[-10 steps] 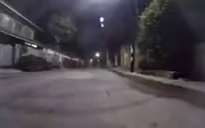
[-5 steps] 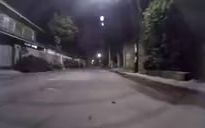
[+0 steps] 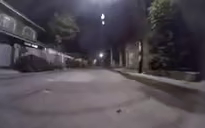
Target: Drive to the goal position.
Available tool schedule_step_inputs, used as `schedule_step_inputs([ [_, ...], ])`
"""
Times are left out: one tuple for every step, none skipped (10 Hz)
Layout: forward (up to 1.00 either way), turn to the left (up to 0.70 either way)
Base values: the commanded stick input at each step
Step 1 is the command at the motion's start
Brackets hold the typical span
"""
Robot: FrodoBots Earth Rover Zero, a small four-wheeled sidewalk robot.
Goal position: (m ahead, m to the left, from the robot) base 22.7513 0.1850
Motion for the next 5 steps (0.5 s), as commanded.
schedule_step_inputs([
  [0.7, 0.0],
  [0.7, 0.0],
  [0.7, 0.0],
  [0.7, 0.0],
  [0.7, 0.0],
])
